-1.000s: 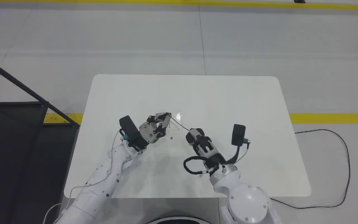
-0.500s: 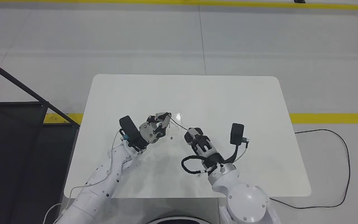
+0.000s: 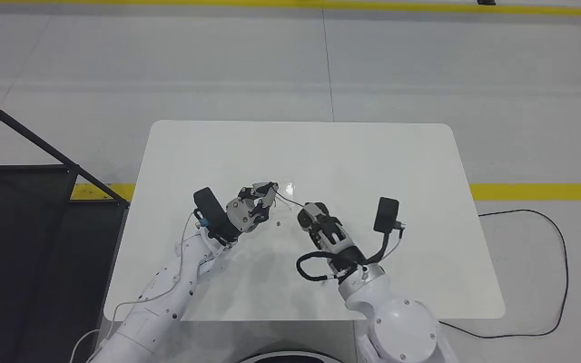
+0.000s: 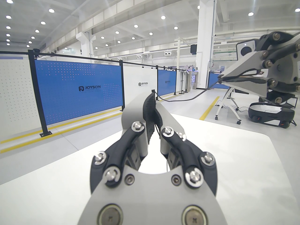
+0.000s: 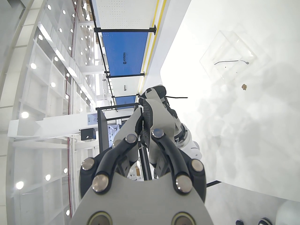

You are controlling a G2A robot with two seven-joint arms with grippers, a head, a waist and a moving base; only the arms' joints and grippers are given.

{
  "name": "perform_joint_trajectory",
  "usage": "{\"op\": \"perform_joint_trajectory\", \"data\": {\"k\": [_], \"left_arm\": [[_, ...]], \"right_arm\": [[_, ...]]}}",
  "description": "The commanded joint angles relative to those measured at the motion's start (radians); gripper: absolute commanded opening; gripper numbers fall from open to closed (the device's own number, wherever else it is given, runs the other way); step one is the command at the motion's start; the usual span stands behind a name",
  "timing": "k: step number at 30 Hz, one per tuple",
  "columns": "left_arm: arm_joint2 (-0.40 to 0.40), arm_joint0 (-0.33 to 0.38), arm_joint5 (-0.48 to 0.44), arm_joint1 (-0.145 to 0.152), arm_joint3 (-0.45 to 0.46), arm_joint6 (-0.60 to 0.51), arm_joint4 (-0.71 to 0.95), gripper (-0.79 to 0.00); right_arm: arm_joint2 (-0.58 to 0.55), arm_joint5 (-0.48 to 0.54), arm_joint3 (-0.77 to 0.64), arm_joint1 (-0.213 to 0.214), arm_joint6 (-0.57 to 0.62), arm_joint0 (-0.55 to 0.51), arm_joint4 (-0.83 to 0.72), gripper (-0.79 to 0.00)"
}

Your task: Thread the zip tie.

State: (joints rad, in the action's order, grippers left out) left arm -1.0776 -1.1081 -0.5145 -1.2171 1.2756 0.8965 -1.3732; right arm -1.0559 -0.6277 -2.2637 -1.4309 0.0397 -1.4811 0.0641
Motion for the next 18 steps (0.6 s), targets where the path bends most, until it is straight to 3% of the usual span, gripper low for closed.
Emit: {"op": "perform_joint_trajectory", "data": {"k": [1, 18], "left_arm": [[0.000, 0.000, 0.000, 0.000, 0.000, 0.000, 0.000, -0.785], [0.000, 0.000, 0.000, 0.000, 0.000, 0.000, 0.000, -0.785]], "right_arm": [[-0.003, 0.006, -0.001, 0.000, 0.002, -0.001, -0.005, -0.785], [-0.029, 0.077, 0.005, -0.006, -0.011, -0.007, -0.088, -0.785]]}}
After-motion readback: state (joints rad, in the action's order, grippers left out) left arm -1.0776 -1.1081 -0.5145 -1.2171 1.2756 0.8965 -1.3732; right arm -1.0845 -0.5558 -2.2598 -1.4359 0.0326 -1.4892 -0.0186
